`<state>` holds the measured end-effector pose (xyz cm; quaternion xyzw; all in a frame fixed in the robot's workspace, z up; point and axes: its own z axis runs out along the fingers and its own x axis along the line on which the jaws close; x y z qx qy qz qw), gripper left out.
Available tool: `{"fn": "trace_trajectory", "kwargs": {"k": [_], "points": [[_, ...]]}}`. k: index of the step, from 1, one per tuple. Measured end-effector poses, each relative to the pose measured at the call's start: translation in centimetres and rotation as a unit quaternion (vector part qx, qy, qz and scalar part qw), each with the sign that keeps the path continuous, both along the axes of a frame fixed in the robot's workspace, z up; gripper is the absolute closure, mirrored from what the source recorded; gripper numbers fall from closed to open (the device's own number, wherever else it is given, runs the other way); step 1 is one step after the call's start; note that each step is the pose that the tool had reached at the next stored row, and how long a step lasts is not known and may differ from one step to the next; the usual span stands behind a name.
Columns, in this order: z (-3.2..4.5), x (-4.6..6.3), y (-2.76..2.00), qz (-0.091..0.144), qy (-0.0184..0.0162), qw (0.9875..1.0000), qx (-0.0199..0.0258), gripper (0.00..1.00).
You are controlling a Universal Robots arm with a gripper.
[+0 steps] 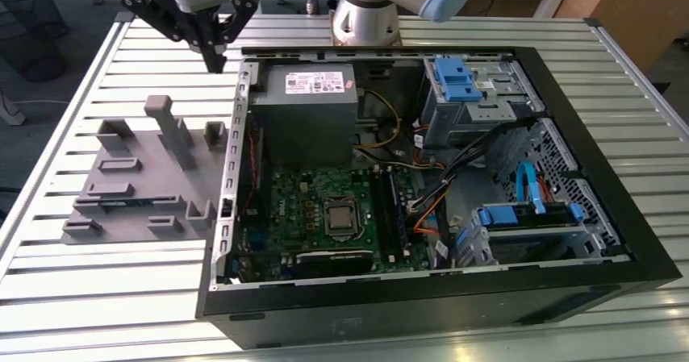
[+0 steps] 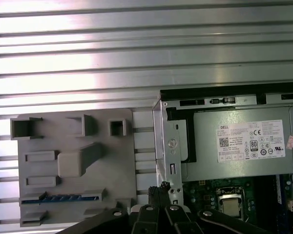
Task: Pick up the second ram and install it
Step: 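Reach for the second ram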
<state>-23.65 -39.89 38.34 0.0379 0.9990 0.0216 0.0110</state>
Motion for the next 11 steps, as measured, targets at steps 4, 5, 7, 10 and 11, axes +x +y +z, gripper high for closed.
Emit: {"fn": "trace_trajectory", "kwargs": {"k": [4,5,7,10,11], "points": [[0.00,-0.5,0.00,0.000,0.0000,1.0000,0.0000,0.89],[-0.01,-0.7,0.00,0.000,0.0000,1.0000,0.0000,0.89],[0.00,-0.9,0.00,0.000,0.0000,1.0000,0.0000,0.89],[0.00,-1.4,0.00,0.000,0.0000,1.0000,0.0000,0.89],[0.00,-1.5,0.00,0.000,0.0000,1.0000,0.0000,0.89]]}}
